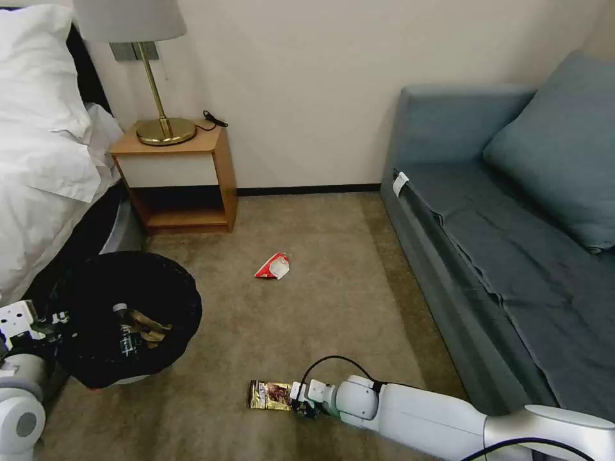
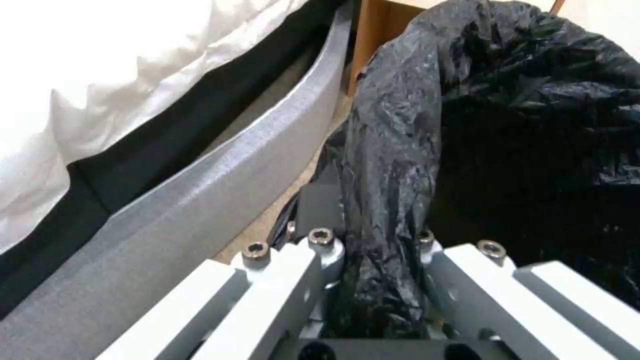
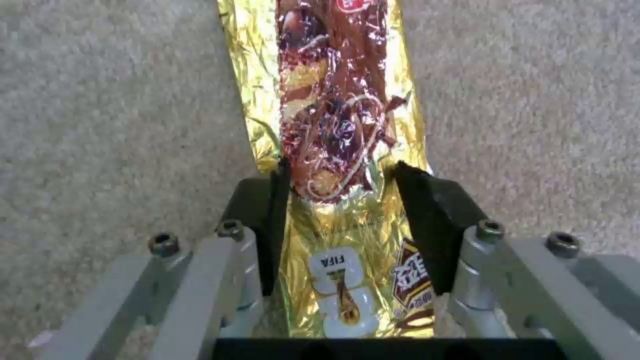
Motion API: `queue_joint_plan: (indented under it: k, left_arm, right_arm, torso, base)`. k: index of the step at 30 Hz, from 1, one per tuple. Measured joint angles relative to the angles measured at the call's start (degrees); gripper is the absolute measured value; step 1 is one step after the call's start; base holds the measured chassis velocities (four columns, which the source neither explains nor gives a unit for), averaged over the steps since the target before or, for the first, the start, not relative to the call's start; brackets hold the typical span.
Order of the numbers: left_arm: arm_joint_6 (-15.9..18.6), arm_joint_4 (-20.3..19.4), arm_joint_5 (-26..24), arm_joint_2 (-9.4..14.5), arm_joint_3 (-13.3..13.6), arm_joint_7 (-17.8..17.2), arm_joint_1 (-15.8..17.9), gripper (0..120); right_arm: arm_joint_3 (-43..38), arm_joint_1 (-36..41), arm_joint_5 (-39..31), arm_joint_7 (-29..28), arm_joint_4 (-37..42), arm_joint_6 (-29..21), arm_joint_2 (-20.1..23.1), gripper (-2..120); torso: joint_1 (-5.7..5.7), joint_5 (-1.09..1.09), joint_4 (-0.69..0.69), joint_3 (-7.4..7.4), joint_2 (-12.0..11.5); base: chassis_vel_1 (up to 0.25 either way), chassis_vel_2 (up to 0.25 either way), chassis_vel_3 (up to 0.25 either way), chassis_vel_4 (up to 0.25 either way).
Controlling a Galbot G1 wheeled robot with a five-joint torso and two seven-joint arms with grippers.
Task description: Pick up the trash bin, then pick up the garbage on the floor and place it into the trash bin.
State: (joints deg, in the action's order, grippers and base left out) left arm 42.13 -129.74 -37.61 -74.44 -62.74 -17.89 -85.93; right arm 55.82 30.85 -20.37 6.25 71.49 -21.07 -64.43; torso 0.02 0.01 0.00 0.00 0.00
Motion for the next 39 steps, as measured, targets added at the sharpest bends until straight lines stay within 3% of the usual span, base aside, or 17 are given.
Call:
queue_joint_plan:
  k: [4, 14, 24, 34, 39]
  left_arm:
    - [0.0, 0.0, 0.0, 0.0, 0.0, 0.0, 0.0, 4]
    - [0.0, 0.0, 0.1, -0.2, 0.3, 0.0, -0.1, 4]
    - [0.0, -0.1, 0.2, -0.3, 0.4, 0.0, -0.2, 4]
    - [0.0, -0.1, 0.0, 0.2, 0.9, 0.0, 0.3, 4]
    - [0.0, 0.0, 0.0, 0.1, 2.2, 0.1, 1.3, 4]
  right_arm:
    - [-0.3, 0.4, 0.6, 0.2, -0.2, 0.3, 0.1, 39]
    - [-1.0, 1.1, 1.2, -0.4, -0.8, 0.5, 0.0, 1]
    - [-2.0, 1.1, -0.6, -2.0, 1.1, 0.2, 1.1, 0]
    - [-5.5, -3.3, -7.8, -5.7, 11.9, -3.0, 7.6, 0]
    - [-12.2, -11.9, -13.8, -8.0, 20.7, -4.3, 11.8, 0]
  torso:
    - [0.0, 0.0, 0.0, 0.0, 0.0]
    - [0.0, -0.01, 0.0, 0.0, 0.0]
    - [0.0, -0.01, -0.01, 0.01, 0.0]
    - [0.0, 0.0, 0.0, 0.01, 0.0]
    - [0.0, -0.01, -0.01, 0.0, 0.0]
  base:
    - [0.0, 0.0, 0.0, 0.0]
    - [0.0, 0.0, 0.0, 0.0]
    - [0.0, 0.0, 0.0, 0.0]
    - [0.0, 0.0, 0.0, 0.0]
    - [0.0, 0.0, 0.0, 0.0]
